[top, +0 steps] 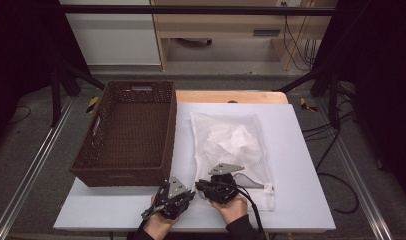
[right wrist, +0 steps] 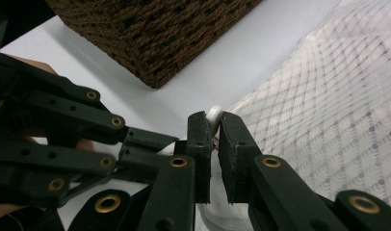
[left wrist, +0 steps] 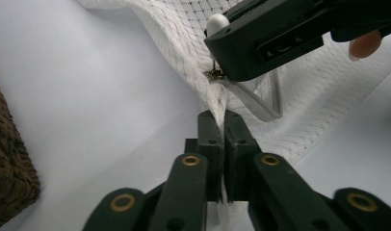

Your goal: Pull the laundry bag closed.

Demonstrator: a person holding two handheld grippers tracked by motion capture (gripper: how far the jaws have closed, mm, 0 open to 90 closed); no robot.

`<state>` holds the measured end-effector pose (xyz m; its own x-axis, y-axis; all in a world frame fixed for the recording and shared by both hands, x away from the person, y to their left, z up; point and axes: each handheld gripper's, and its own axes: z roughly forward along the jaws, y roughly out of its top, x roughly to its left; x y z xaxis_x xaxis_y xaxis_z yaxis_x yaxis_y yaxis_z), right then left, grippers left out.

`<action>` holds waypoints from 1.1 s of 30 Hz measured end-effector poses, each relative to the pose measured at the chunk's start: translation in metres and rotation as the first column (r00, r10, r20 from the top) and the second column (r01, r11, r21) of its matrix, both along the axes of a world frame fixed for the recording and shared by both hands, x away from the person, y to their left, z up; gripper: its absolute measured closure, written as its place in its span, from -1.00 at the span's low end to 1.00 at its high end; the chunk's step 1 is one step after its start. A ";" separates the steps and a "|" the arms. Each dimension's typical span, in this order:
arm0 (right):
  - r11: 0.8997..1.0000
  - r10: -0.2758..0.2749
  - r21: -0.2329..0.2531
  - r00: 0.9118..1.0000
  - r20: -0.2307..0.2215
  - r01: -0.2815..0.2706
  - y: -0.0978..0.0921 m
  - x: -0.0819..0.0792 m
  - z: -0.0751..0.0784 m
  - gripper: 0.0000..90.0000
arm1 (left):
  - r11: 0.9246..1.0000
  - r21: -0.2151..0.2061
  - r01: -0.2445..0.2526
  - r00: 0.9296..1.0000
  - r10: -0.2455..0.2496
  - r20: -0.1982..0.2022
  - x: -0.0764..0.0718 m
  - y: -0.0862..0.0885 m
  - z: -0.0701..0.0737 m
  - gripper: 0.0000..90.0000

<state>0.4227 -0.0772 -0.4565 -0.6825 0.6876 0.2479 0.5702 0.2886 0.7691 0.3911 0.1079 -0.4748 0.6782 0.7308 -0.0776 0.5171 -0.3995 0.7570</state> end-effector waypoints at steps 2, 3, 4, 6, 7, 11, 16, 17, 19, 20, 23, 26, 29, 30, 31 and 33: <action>1.000 0.000 -0.001 1.000 0.001 0.000 0.000 0.000 0.000 0.85 | 1.000 -0.011 0.008 1.000 -0.008 0.002 0.000 0.001 0.002 0.56; 1.000 0.000 0.000 1.000 0.002 0.000 0.000 0.000 0.000 0.86 | 1.000 -0.018 0.012 1.000 -0.012 0.004 0.001 0.001 0.002 0.53; 1.000 0.001 -0.003 1.000 0.006 -0.001 0.000 0.000 0.000 0.86 | 1.000 -0.028 0.013 1.000 -0.013 -0.002 0.002 0.001 0.003 0.48; 1.000 0.004 -0.007 1.000 0.005 -0.004 0.000 0.000 0.000 0.86 | 0.999 -0.039 0.014 1.000 -0.014 -0.005 0.005 0.002 0.003 0.60; 1.000 0.005 -0.008 1.000 0.004 -0.005 0.000 -0.001 0.000 0.86 | 0.999 -0.032 0.009 1.000 -0.009 -0.011 0.007 0.003 0.003 0.75; 1.000 0.005 -0.004 1.000 0.007 -0.005 0.001 0.000 -0.004 0.84 | 1.000 -0.009 0.007 1.000 -0.007 -0.002 0.006 0.002 0.001 0.95; 1.000 -0.007 0.014 1.000 0.018 0.006 0.006 0.003 -0.006 0.74 | 0.999 0.035 0.012 0.999 -0.013 0.038 0.001 -0.002 0.001 0.96; 1.000 -0.013 0.012 1.000 0.017 0.012 0.007 0.003 -0.006 0.73 | 0.999 0.040 0.014 0.999 -0.016 0.041 0.000 -0.002 0.001 0.96; 1.000 -0.009 0.015 1.000 0.020 0.009 0.009 0.005 -0.006 0.73 | 0.999 0.042 0.015 0.999 -0.017 0.052 -0.001 -0.003 0.001 0.96; 1.000 -0.013 0.017 1.000 0.012 0.013 0.011 0.006 -0.006 0.72 | 0.999 0.047 0.015 0.998 -0.017 0.054 -0.001 -0.003 0.002 0.96; 1.000 -0.012 0.009 1.000 0.007 0.012 0.016 0.008 -0.006 0.68 | 0.998 0.056 0.015 0.998 -0.018 0.061 -0.002 -0.004 0.002 0.95; 1.000 -0.015 -0.001 1.000 0.008 0.015 0.020 0.009 -0.005 0.67 | 0.998 0.062 0.014 0.998 -0.018 0.064 -0.002 -0.004 0.001 0.95; 1.000 -0.020 -0.011 1.000 -0.007 0.020 0.024 0.011 -0.006 0.70 | 0.998 0.055 0.012 0.998 -0.015 0.067 -0.003 -0.005 0.001 0.95; 1.000 -0.022 -0.021 1.000 -0.007 0.022 0.025 0.011 -0.006 0.75 | 0.998 0.054 0.013 0.998 -0.016 0.066 -0.003 -0.005 0.001 0.95; 0.999 -0.022 -0.032 1.000 -0.007 0.022 0.026 0.012 -0.006 0.79 | 0.998 0.055 0.013 0.998 -0.017 0.066 -0.003 -0.005 0.000 0.95; 0.998 -0.032 -0.048 0.999 -0.019 0.031 0.027 0.012 -0.006 0.81 | 0.999 0.052 0.012 0.998 -0.015 0.061 -0.003 -0.005 0.000 0.95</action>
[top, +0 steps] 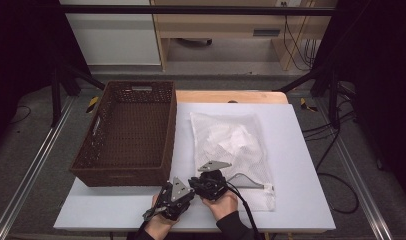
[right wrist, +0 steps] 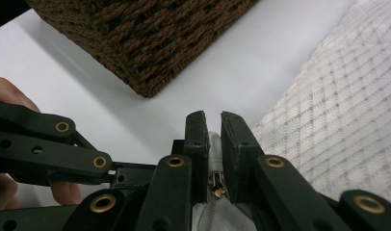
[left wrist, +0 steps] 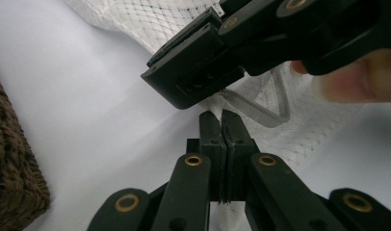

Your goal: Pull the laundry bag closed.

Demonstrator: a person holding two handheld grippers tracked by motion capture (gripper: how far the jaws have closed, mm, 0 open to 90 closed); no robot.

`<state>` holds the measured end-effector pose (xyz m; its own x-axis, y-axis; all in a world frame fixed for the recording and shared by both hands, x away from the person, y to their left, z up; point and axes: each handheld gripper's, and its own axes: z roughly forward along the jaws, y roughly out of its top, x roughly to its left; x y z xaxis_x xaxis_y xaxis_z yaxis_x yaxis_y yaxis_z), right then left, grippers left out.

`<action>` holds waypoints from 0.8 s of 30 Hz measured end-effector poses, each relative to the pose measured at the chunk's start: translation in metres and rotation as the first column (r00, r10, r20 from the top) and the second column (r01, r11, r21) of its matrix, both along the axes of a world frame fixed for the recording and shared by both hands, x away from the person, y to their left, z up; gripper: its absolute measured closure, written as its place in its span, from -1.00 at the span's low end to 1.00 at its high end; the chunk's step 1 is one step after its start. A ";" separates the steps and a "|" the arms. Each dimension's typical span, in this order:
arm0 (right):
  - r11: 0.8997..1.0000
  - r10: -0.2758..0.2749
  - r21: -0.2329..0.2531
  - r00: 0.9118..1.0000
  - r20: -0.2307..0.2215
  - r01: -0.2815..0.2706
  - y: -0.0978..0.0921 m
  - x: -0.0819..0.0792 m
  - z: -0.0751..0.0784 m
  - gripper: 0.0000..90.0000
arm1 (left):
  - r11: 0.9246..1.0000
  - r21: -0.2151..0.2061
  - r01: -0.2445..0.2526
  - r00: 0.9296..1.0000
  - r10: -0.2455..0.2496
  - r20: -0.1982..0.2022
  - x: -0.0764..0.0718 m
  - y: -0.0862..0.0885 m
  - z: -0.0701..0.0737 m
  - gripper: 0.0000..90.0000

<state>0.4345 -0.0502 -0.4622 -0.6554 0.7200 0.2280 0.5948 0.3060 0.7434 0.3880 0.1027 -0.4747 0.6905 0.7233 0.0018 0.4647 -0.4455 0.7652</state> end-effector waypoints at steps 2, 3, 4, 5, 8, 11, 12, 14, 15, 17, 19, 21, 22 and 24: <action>1.000 -0.003 -0.005 1.000 -0.004 0.003 -0.002 0.000 0.001 0.82 | 1.000 0.005 -0.005 1.000 0.005 -0.006 0.000 0.000 0.000 0.95; 1.000 -0.008 0.002 1.000 0.006 0.008 -0.003 -0.001 0.003 0.82 | 1.000 0.009 -0.008 1.000 0.008 -0.008 0.000 0.000 0.000 0.95; 1.000 -0.008 0.010 1.000 0.011 0.008 -0.005 -0.002 0.005 0.82 | 1.000 0.011 -0.012 1.000 0.012 -0.012 0.001 0.000 0.000 0.95; 1.000 -0.009 0.015 1.000 0.019 0.008 -0.007 -0.003 0.006 0.82 | 1.000 0.010 -0.021 1.000 0.021 -0.012 0.001 0.001 0.000 0.95; 1.000 -0.013 0.027 0.999 0.033 0.012 -0.013 -0.006 0.009 0.85 | 0.999 0.008 -0.037 0.999 0.037 -0.015 0.002 0.003 -0.001 0.95; 0.999 -0.012 0.048 1.000 0.022 0.011 -0.019 -0.008 0.009 0.86 | 0.999 0.006 -0.042 0.999 0.042 -0.017 0.003 0.002 -0.001 0.95; 0.999 -0.014 0.049 1.000 0.022 0.012 -0.019 -0.008 0.008 0.86 | 0.999 0.013 -0.037 0.999 0.037 -0.016 0.002 0.002 -0.001 0.95; 0.999 -0.010 0.048 1.000 0.022 0.009 -0.020 -0.008 0.005 0.86 | 0.999 0.014 -0.038 0.999 0.038 -0.017 0.002 0.001 -0.002 0.95; 0.999 -0.014 0.047 1.000 0.019 0.013 -0.020 -0.008 0.005 0.85 | 0.999 0.016 -0.038 0.999 0.039 -0.019 0.002 0.001 -0.002 0.95; 0.999 -0.007 0.041 1.000 0.018 0.006 -0.020 -0.009 0.003 0.85 | 0.999 0.014 -0.044 0.999 0.044 -0.020 0.002 0.001 -0.002 0.95; 0.999 -0.006 0.047 1.000 0.012 0.006 -0.020 -0.009 0.001 0.85 | 0.999 0.012 -0.048 0.999 0.048 -0.012 0.002 0.002 -0.002 0.95; 0.999 0.000 0.045 1.000 0.000 0.000 -0.019 -0.008 0.001 0.84 | 0.999 0.016 -0.046 0.999 0.046 -0.011 0.002 0.002 -0.002 0.95; 0.999 0.007 0.040 1.000 -0.002 -0.007 -0.018 -0.008 0.000 0.83 | 0.999 0.009 -0.047 0.999 0.047 -0.007 0.002 0.002 -0.002 0.95; 0.999 0.001 0.033 1.000 0.000 -0.001 -0.017 -0.009 -0.001 0.85 | 0.999 0.012 -0.048 0.999 0.048 -0.008 0.001 0.002 -0.001 0.95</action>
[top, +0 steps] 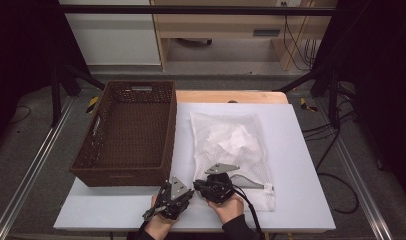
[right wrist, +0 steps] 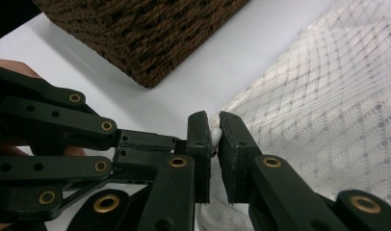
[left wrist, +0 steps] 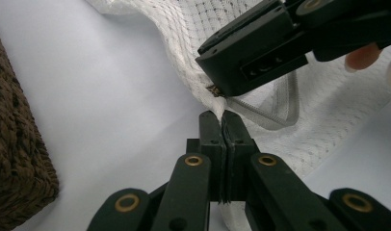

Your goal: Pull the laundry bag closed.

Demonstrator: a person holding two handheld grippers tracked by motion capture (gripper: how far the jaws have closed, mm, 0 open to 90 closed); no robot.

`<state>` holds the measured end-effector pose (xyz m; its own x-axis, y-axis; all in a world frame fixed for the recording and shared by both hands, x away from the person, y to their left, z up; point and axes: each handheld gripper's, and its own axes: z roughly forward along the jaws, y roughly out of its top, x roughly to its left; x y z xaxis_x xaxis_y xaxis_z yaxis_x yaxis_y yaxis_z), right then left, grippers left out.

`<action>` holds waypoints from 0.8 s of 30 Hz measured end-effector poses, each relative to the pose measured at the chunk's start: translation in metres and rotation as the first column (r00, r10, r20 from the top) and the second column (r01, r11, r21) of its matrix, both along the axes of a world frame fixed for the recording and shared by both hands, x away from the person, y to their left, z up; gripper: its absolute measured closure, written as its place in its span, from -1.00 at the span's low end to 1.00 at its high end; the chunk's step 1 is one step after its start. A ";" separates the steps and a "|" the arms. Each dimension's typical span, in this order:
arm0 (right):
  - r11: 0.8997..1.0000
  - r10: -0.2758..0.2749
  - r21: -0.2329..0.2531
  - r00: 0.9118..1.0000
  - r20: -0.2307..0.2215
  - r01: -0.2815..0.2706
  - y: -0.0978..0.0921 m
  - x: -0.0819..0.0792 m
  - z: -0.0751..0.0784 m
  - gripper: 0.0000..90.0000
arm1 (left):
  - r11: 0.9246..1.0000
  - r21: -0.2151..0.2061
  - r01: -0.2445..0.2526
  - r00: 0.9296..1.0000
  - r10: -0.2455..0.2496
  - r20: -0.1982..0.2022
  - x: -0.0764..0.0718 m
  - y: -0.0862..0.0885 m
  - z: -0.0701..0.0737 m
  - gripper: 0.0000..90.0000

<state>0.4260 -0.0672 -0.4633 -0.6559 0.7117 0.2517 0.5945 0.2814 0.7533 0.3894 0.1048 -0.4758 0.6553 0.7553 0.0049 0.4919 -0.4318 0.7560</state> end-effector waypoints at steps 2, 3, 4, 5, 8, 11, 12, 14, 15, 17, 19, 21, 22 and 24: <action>1.000 0.004 0.002 1.000 -0.002 -0.004 0.000 0.000 0.000 0.87 | 1.000 0.004 0.003 1.000 -0.003 -0.005 0.000 0.000 0.000 0.95; 1.000 0.008 -0.001 1.000 -0.002 -0.008 0.000 0.001 0.000 0.88 | 1.000 0.000 0.004 1.000 -0.004 -0.006 0.001 0.001 -0.001 0.95; 1.000 0.005 -0.001 1.000 -0.008 -0.005 -0.001 0.000 0.000 0.88 | 1.000 -0.001 0.005 1.000 -0.005 -0.006 0.001 0.001 -0.001 0.95; 1.000 0.006 0.001 1.000 -0.002 -0.006 -0.002 0.000 0.000 0.89 | 1.000 -0.001 0.006 1.000 -0.006 -0.005 0.000 0.001 0.000 0.95; 1.000 0.006 0.007 1.000 0.001 -0.006 -0.003 -0.001 0.002 0.91 | 1.000 -0.007 0.005 1.000 -0.005 -0.004 0.001 0.001 0.000 0.95; 1.000 0.001 0.013 1.000 0.001 -0.001 -0.004 -0.001 0.002 0.91 | 1.000 -0.013 0.005 1.000 -0.005 -0.002 0.000 0.002 0.000 0.95; 1.000 -0.001 0.017 1.000 0.004 0.001 -0.004 -0.002 0.003 0.92 | 1.000 -0.016 0.006 1.000 -0.006 -0.002 0.000 0.002 0.001 0.95; 1.000 0.002 0.021 1.000 0.015 -0.002 -0.004 -0.002 0.003 0.92 | 1.000 -0.020 0.000 1.000 0.000 0.000 0.000 0.002 0.002 0.95; 1.000 0.003 0.021 1.000 0.014 -0.004 -0.005 -0.002 0.004 0.92 | 1.000 -0.022 -0.002 1.000 0.002 0.002 0.000 0.003 0.003 0.95; 1.000 0.002 0.030 1.000 0.020 -0.003 -0.005 -0.003 0.005 0.92 | 0.999 -0.031 -0.010 1.000 0.010 0.009 0.000 0.003 0.004 0.96; 0.999 -0.001 0.035 1.000 0.026 0.000 -0.005 -0.004 0.007 0.92 | 0.999 -0.039 -0.012 1.000 0.013 0.016 -0.001 0.004 0.006 0.96; 1.000 0.000 0.030 0.999 0.039 -0.001 -0.004 -0.005 0.009 0.92 | 0.999 -0.040 -0.005 1.000 0.005 0.018 -0.001 0.004 0.006 0.96; 1.000 -0.001 0.026 0.999 0.046 -0.001 -0.003 -0.005 0.009 0.92 | 0.999 -0.044 -0.004 1.000 0.004 0.015 0.000 0.004 0.006 0.95; 1.000 0.004 0.025 0.998 0.057 -0.006 -0.004 -0.005 0.010 0.92 | 0.999 -0.052 0.012 1.000 -0.012 0.002 0.001 0.005 0.006 0.91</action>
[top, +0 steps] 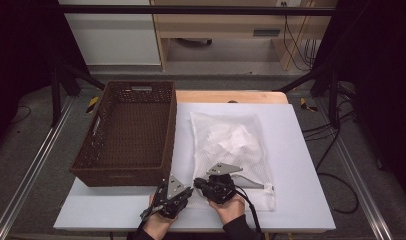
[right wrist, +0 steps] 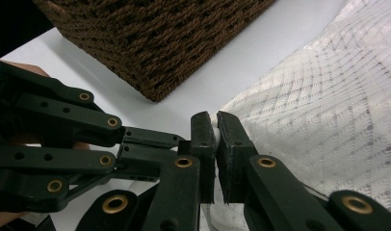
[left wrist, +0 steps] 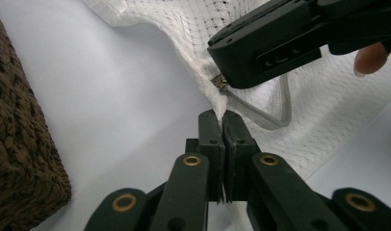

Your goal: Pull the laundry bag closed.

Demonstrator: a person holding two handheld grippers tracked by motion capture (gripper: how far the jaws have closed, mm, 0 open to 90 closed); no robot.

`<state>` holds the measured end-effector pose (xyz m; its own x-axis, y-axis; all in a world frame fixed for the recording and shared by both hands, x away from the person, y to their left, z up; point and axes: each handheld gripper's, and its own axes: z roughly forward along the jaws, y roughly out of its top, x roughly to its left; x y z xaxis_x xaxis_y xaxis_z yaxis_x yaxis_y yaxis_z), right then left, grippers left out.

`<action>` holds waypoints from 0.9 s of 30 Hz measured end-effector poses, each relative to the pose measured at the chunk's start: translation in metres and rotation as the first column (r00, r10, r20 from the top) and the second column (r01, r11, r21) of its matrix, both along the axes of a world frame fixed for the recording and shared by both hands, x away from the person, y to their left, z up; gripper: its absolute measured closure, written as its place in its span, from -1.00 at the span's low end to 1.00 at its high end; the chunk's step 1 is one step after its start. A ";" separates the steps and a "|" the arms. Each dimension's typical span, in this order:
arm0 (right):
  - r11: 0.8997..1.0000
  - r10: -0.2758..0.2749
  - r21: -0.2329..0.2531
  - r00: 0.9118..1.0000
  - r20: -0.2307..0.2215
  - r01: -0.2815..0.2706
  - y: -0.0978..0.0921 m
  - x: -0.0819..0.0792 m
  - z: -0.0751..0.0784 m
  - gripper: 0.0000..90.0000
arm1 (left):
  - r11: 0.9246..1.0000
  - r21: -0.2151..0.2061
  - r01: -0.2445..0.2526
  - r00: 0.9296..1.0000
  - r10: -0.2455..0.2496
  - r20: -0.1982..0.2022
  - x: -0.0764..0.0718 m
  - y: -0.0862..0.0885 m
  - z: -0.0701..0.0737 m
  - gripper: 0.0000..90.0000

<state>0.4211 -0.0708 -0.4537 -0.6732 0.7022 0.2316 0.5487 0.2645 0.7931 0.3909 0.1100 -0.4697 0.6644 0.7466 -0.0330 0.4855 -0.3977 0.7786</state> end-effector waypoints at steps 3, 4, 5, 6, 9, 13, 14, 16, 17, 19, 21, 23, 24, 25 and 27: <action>1.000 0.001 0.002 1.000 -0.001 -0.001 0.000 0.001 0.000 0.92 | 1.000 -0.012 0.014 1.000 -0.014 -0.013 0.002 0.000 -0.001 0.75; 1.000 0.007 0.000 1.000 0.003 -0.007 0.000 0.001 0.000 0.92 | 1.000 -0.017 0.020 1.000 -0.021 -0.017 0.003 -0.001 -0.001 0.74; 1.000 0.006 -0.002 1.000 0.005 -0.006 0.000 0.001 0.000 0.92 | 1.000 -0.007 0.016 1.000 -0.016 -0.013 0.004 -0.001 0.000 0.75; 1.000 0.008 -0.003 1.000 0.002 -0.008 0.000 0.000 0.000 0.92 | 1.000 -0.004 0.018 1.000 -0.018 -0.013 0.004 -0.001 0.000 0.83; 1.000 0.009 -0.002 1.000 0.004 -0.009 0.000 0.000 0.000 0.92 | 1.000 -0.015 0.009 1.000 -0.010 -0.020 0.005 0.000 0.001 0.94; 1.000 0.008 0.005 1.000 0.012 -0.008 -0.001 0.000 0.002 0.92 | 1.000 0.017 -0.007 1.000 0.007 0.017 0.000 -0.003 0.006 0.96; 1.000 0.003 0.009 1.000 0.016 -0.003 -0.002 -0.001 0.003 0.92 | 1.000 0.021 -0.010 1.000 0.010 0.019 0.000 -0.003 0.006 0.96; 1.000 0.005 0.011 1.000 0.026 -0.006 -0.003 -0.002 0.004 0.92 | 1.000 0.013 -0.022 1.000 0.021 0.019 -0.001 -0.004 0.008 0.97; 1.000 0.002 0.014 1.000 0.026 -0.002 -0.003 -0.002 0.005 0.92 | 1.000 0.013 -0.027 0.999 0.027 0.019 -0.001 -0.004 0.008 0.97; 1.000 -0.002 0.013 1.000 0.031 0.002 -0.004 -0.003 0.005 0.92 | 0.999 -0.001 -0.036 0.999 0.036 0.013 0.000 -0.003 0.009 0.97; 1.000 -0.005 0.018 0.999 0.034 0.004 -0.005 -0.004 0.005 0.92 | 0.999 -0.007 -0.040 0.999 0.041 0.012 0.000 -0.003 0.009 0.97; 1.000 -0.007 0.019 0.999 0.034 0.007 -0.005 -0.004 0.005 0.92 | 0.999 -0.010 -0.042 0.999 0.042 0.011 0.000 -0.003 0.009 0.97; 1.000 -0.009 0.019 0.999 0.035 0.008 -0.004 -0.005 0.005 0.92 | 0.999 -0.008 -0.041 0.999 0.041 0.013 0.000 -0.003 0.009 0.97; 1.000 -0.010 0.016 0.999 0.040 0.009 -0.004 -0.005 0.004 0.92 | 0.999 -0.011 -0.038 0.999 0.038 0.012 0.000 -0.004 0.009 0.97; 1.000 -0.012 0.012 0.999 0.038 0.012 -0.004 -0.004 0.004 0.92 | 1.000 -0.006 -0.018 1.000 0.018 0.008 0.001 -0.004 0.008 0.95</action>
<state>0.4171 -0.0748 -0.4498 -0.6734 0.7075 0.2142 0.5209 0.2486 0.8166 0.3914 0.1059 -0.4616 0.6512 0.7582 -0.0318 0.4862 -0.3846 0.7847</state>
